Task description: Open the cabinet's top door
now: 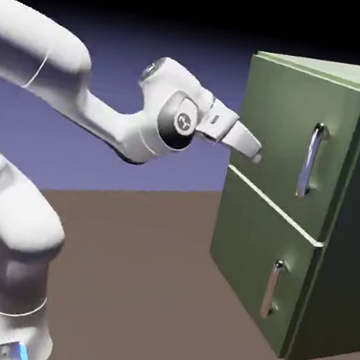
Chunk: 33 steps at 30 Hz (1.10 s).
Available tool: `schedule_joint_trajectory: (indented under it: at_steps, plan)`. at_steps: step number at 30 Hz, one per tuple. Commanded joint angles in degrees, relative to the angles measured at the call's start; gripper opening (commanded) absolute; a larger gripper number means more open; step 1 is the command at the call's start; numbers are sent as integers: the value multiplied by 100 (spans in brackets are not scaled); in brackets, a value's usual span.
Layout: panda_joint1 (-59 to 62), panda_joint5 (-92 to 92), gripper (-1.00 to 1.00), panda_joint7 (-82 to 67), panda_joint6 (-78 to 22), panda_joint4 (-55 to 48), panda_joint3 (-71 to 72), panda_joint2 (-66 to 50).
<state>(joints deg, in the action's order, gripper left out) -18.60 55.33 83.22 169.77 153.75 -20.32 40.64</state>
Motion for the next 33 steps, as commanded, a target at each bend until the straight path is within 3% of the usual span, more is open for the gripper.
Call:
schedule_joint_trajectory:
  at_steps: [1, 33]
  plan:
    - [-81, 250, 0, 184, -19, -33, -92, 36]
    - [-2662, 8223, 0, 6059, -630, -1077, -3019, 1186]
